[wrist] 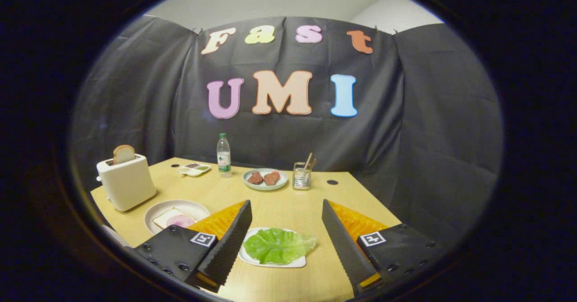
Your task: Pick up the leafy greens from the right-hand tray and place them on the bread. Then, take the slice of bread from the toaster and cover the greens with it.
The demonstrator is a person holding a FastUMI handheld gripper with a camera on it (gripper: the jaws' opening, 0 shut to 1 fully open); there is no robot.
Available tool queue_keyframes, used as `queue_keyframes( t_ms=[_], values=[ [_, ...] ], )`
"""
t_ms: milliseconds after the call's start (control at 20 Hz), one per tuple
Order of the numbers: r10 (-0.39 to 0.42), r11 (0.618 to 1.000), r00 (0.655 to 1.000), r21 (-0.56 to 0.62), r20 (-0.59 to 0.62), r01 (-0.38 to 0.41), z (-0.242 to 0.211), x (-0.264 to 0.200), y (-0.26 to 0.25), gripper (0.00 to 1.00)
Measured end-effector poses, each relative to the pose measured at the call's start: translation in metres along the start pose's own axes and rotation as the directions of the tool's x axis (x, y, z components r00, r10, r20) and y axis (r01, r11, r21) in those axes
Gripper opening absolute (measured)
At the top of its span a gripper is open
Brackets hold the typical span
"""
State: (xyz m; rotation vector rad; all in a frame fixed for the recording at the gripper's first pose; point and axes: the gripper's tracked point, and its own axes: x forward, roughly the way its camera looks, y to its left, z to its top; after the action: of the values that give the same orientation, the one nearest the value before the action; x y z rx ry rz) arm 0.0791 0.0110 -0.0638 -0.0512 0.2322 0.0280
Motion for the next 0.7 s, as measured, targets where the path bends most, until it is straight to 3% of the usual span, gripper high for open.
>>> queue_keyframes(
  t_ms=[400,550,700],
  values=[
    [0.001,1.0,0.968,0.024,-0.252,0.005,-0.07,0.05,-0.026,1.0],
    [-0.041,0.998,0.947,-0.062,-0.317,0.022,-0.094,0.066,-0.044,1.0],
    [-0.033,0.998,0.925,-0.054,-0.38,0.013,-0.113,0.08,-0.042,1.0]
  ],
)
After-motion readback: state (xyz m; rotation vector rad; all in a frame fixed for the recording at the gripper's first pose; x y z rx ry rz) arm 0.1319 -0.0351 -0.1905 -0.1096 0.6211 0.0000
